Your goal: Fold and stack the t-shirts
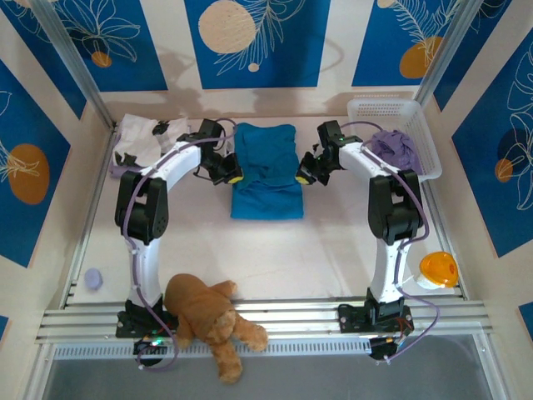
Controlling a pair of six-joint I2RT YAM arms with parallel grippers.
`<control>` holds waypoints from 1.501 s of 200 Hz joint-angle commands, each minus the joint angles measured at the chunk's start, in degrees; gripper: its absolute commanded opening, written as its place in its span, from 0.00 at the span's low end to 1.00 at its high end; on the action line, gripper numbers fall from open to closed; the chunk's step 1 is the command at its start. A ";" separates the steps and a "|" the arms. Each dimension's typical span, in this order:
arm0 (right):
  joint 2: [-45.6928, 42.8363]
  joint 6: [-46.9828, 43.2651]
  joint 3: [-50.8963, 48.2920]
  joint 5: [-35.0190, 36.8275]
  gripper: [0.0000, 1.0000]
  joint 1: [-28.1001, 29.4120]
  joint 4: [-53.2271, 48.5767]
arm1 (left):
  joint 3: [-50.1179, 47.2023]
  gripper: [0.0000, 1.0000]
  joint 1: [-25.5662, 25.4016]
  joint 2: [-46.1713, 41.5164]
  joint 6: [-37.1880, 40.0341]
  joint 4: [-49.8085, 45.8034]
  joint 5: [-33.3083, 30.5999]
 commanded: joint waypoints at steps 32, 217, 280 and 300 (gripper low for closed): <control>2.25 -2.14 8.69 -1.08 0.41 -1.40 -7.35 | 1.41 0.24 4.50 -2.38 0.00 1.68 -0.16; 2.65 2.68 -2.41 -11.31 0.53 0.19 8.39 | -11.93 0.42 -2.00 -7.31 -0.46 6.89 2.82; 11.11 8.29 5.88 -15.73 0.53 -0.54 15.55 | -12.34 0.43 -2.04 -7.32 1.47 4.34 2.00; 12.85 10.30 8.37 -15.26 0.53 -1.26 16.29 | -13.19 0.43 -1.91 -7.82 1.88 4.07 1.50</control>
